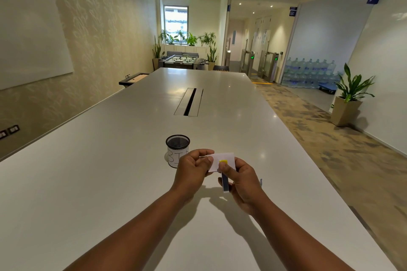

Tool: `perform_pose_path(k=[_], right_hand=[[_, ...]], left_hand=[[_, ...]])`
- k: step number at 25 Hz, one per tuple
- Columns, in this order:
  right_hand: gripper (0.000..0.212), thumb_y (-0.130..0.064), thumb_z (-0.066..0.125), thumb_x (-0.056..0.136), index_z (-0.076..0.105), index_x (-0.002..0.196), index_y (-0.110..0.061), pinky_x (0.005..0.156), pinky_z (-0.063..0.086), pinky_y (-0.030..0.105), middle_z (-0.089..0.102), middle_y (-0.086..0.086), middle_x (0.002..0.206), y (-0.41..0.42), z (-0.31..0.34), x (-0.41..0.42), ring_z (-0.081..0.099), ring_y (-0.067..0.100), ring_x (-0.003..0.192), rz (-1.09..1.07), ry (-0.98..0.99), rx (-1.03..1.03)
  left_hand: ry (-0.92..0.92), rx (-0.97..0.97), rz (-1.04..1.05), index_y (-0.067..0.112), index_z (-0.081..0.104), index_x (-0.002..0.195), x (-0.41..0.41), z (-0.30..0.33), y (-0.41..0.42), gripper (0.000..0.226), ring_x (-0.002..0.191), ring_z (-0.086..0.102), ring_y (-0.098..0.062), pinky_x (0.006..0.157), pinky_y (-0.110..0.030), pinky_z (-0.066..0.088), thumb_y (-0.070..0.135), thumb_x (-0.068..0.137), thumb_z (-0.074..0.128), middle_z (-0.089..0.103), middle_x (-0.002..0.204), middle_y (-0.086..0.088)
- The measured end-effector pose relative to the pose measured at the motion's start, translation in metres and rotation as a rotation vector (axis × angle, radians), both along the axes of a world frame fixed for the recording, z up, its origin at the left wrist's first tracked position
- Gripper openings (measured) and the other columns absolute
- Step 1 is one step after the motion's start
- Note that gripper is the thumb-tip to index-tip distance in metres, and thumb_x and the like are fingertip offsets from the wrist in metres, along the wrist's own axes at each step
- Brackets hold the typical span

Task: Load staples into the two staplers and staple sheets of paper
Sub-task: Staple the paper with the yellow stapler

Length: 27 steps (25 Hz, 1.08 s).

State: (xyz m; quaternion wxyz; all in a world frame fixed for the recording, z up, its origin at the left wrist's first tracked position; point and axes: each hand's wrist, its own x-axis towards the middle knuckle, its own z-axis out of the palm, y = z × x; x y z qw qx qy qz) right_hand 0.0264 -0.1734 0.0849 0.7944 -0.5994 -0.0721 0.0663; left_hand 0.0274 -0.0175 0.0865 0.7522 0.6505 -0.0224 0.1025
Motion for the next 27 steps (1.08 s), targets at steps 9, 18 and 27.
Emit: perform_pose_path(k=[9,18,27], right_hand=[[0.041,-0.031,0.075,0.079,0.071,0.114,-0.009,0.066,0.055,0.031,0.071,0.003,0.09,0.004,-0.002,0.001,0.062,0.017,0.078,-0.01,0.029,-0.001],[0.017,-0.018,0.072,0.09,0.072,0.107,-0.011,0.06,0.052,0.032,0.072,0.003,0.083,0.005,-0.003,0.002,0.06,0.017,0.071,-0.053,-0.001,-0.044],[0.013,-0.008,0.069,0.093,0.072,0.105,-0.007,0.066,0.052,0.03,0.073,0.005,0.082,0.0,-0.014,0.005,0.059,0.019,0.07,-0.049,-0.014,-0.009]], left_hand=[[0.002,0.009,0.031,0.018,0.074,0.097,-0.002,-0.002,-0.002,0.016,0.081,0.074,-0.011,0.07,-0.024,0.059,0.006,0.096,0.064,0.077,0.09,0.0],[-0.019,0.018,0.022,0.021,0.075,0.097,0.0,-0.01,0.001,0.016,0.082,0.073,-0.013,0.075,-0.03,0.062,0.008,0.096,0.066,0.078,0.088,0.002],[-0.009,0.004,-0.059,0.025,0.076,0.09,0.001,-0.018,0.004,0.022,0.086,0.074,-0.025,0.081,-0.039,0.063,0.006,0.095,0.066,0.078,0.094,-0.012]])
